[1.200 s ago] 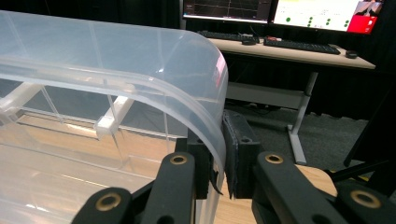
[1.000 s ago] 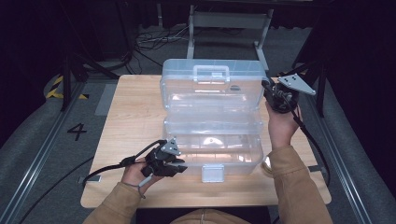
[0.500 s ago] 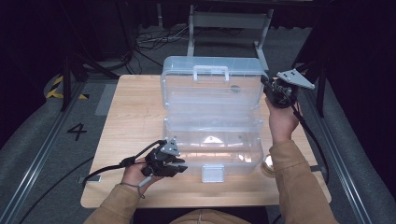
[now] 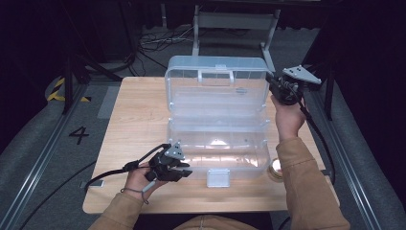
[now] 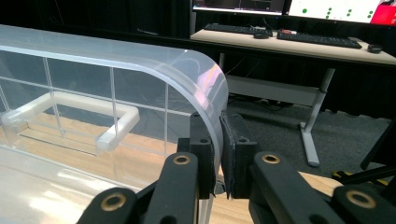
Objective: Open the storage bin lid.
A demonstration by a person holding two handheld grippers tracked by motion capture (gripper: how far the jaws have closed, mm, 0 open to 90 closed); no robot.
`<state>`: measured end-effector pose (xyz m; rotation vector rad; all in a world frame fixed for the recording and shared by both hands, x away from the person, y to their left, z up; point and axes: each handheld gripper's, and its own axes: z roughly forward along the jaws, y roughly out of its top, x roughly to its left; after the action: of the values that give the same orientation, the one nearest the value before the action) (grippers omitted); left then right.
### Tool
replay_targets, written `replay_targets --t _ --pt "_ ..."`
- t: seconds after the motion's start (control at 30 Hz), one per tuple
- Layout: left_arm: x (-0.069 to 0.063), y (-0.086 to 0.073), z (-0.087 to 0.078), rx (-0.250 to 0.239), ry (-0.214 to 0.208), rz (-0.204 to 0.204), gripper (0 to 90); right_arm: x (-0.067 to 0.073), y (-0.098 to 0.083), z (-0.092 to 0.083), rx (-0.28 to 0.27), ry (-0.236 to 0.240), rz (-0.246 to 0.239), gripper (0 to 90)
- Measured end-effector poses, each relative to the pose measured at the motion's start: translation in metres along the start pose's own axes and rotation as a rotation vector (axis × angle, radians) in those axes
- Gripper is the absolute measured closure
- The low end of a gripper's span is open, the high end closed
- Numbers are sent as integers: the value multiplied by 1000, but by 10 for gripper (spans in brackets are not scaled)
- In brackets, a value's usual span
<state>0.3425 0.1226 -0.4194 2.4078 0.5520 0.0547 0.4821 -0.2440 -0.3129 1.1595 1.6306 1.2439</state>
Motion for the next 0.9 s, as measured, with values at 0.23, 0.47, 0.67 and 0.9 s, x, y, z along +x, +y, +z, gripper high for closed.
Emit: replay_targets --t 0.23,0.47,0.67,0.9 --pt "0 0 0 -1 0 2 721 -3 1 7 10 7 13 845" --pt "0 0 0 -2 0 3 721 -6 3 16 26 18 27 847" --pt "0 0 0 -3 1 3 721 -9 3 23 37 25 37 848" --pt "0 -1 0 -6 3 10 722 -12 3 30 47 32 34 847"
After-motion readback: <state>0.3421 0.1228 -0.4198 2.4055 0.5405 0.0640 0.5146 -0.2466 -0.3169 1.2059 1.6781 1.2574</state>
